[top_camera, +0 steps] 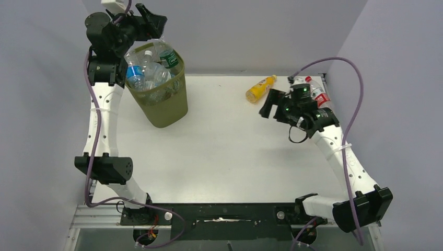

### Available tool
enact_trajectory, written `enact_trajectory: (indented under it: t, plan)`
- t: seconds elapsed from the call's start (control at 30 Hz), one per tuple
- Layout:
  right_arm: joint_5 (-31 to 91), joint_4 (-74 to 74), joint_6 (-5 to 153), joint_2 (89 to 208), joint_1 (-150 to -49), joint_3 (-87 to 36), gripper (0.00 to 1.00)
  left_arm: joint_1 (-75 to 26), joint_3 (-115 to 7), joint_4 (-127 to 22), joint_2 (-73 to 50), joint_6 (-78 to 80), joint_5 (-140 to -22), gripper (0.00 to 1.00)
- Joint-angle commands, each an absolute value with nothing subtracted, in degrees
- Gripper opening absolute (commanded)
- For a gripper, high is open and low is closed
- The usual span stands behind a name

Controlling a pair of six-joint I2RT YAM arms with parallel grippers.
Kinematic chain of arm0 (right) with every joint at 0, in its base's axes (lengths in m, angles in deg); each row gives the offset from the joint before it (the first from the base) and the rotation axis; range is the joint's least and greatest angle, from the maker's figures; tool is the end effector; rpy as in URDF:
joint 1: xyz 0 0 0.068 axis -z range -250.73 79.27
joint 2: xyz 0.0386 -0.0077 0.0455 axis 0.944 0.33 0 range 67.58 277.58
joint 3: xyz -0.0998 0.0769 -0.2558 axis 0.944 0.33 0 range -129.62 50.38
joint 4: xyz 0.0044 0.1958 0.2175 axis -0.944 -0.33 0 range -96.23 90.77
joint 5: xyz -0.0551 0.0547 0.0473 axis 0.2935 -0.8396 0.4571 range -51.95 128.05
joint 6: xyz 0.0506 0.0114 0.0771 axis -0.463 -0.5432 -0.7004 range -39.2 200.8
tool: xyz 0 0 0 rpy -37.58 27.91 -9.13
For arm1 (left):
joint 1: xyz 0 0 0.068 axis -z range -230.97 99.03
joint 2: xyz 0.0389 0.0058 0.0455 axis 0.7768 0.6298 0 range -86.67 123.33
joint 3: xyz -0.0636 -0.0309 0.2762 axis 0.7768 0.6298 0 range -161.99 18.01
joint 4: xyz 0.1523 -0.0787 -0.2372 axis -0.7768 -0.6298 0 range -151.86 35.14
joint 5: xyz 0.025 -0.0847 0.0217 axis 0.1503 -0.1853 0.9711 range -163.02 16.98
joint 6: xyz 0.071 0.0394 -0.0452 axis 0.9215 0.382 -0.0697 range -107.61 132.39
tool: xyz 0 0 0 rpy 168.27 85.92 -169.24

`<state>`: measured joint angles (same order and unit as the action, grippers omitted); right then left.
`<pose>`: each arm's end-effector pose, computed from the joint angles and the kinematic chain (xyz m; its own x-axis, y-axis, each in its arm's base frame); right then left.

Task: Put the plastic bottles in the bin
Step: Place the plastic bottle in the trash bin, then pick up the plastic bottle at the center of the board.

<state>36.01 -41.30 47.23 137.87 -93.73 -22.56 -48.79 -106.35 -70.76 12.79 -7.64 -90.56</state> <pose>0.2966 0.1290 0.3467 -0.7168 0.2961 -0.6312 -0.0233 0.8947 0.4461 0.4430 -0.0423 0.5819 0.0326 -0.3282 -0.9441 0.3670 0.8825 -0.2941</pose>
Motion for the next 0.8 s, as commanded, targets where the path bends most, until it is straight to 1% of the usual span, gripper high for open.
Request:
enact_trajectory:
  t: [0.0,0.13,0.33,0.57,0.77]
  plan:
    - [37.7,-45.3,52.3,136.1,-81.7,-24.4,0.98,-45.6,-99.7,-71.6,5.1,-14.8,-98.6,0.84]
    - [42.3,-44.8,53.9,137.5,-73.6,-23.3,0.98,-40.1,-91.7,-69.3,1.0,-16.6,-101.0,0.84]
    - [44.0,-40.0,55.6,139.2,-61.6,-21.1,0.98,-34.0,-78.3,-68.4,-3.7,-16.0,-100.1,0.84]
    - [46.8,-33.3,55.9,143.7,-55.1,-17.5,0.98,-32.0,-64.9,-65.5,-8.3,-17.2,-101.3,0.85]
    - [45.4,-23.6,56.1,147.3,-52.4,-12.3,0.98,-31.4,-59.2,-63.8,-10.1,-17.4,-102.2,0.85]
